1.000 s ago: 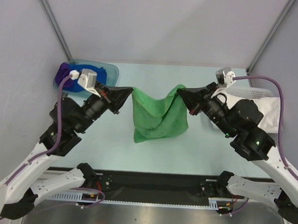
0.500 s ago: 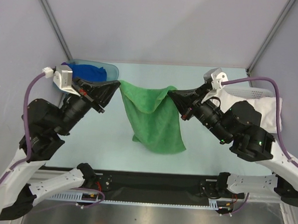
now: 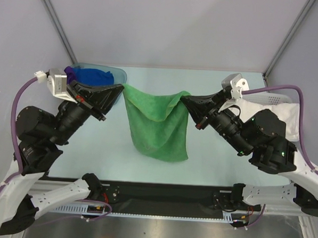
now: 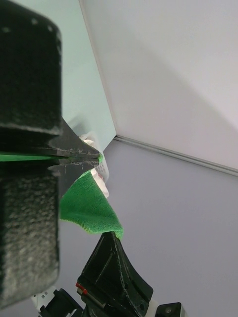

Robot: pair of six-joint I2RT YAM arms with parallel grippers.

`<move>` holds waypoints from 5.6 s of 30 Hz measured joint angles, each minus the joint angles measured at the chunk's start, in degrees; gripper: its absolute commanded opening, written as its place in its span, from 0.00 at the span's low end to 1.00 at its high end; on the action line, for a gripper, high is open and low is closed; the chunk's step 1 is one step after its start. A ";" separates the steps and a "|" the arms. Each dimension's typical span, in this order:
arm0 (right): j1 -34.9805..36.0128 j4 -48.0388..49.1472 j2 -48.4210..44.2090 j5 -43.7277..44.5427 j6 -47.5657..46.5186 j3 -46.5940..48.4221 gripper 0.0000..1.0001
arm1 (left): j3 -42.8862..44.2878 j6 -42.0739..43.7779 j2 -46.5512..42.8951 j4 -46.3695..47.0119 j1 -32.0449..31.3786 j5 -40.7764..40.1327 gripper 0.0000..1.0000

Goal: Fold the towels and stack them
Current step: Flatten out the crumpled towel, then fold the towel

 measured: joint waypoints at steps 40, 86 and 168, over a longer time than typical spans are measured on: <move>-60.81 15.47 68.65 -43.80 23.65 30.99 0.00 | 32.46 -6.14 76.19 16.44 32.24 18.49 0.00; -11.41 8.98 -1.97 -6.93 10.69 -9.29 0.00 | -15.02 5.99 -10.47 11.04 6.36 -6.10 0.00; -66.07 1.36 56.52 -51.19 34.73 -6.56 0.00 | -1.75 -21.20 69.11 6.82 30.51 19.02 0.00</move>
